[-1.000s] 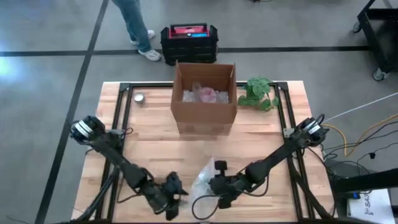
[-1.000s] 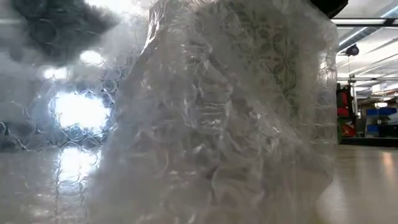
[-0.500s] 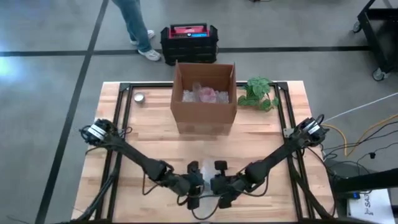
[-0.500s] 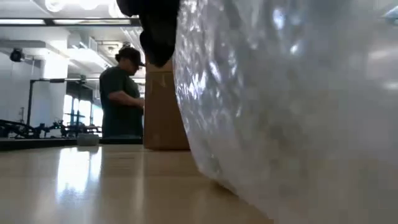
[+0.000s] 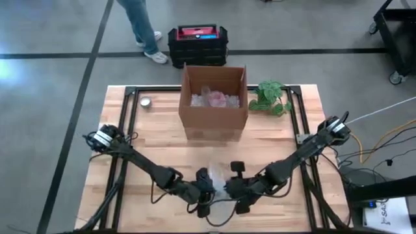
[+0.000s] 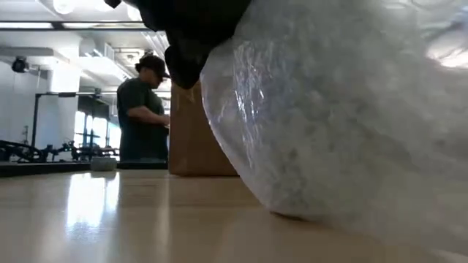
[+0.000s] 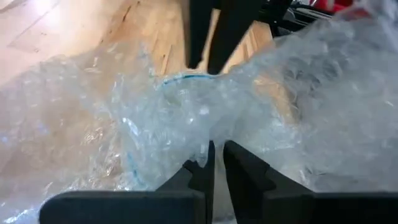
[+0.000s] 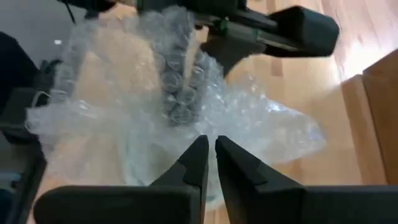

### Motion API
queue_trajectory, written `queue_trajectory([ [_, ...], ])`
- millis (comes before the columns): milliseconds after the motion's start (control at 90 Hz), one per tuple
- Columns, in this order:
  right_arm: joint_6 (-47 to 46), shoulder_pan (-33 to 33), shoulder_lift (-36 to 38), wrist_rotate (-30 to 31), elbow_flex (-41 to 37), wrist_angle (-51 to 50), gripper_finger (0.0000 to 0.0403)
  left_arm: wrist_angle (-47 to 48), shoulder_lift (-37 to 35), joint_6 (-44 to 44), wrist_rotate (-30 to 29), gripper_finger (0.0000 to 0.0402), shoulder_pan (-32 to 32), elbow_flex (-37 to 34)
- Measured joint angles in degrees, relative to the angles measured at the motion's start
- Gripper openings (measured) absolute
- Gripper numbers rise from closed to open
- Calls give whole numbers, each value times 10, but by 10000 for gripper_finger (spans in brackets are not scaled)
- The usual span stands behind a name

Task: Wrap mug
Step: Wrap the white mug in bubble wrap

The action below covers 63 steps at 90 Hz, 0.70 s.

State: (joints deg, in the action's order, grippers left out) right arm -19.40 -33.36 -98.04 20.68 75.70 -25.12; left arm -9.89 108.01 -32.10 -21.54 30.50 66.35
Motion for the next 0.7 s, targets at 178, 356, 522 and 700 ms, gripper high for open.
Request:
queue_trajectory([
  [178, 24, 1, -32, 1, -1, 48, 18, 2, 1, 0, 0, 22, 0, 3],
  [356, 18, 1, -68, -13, 0, 47, 18, 5, 1, 1, 3, 22, 1, 3],
  [522, -3, 2, -83, -24, 2, 41, 18, 17, -13, 4, 30, 22, 0, 2],
  [700, -2, 1, -88, -35, -2, 21, 18, 54, -67, 5, 45, 22, 2, 1],
])
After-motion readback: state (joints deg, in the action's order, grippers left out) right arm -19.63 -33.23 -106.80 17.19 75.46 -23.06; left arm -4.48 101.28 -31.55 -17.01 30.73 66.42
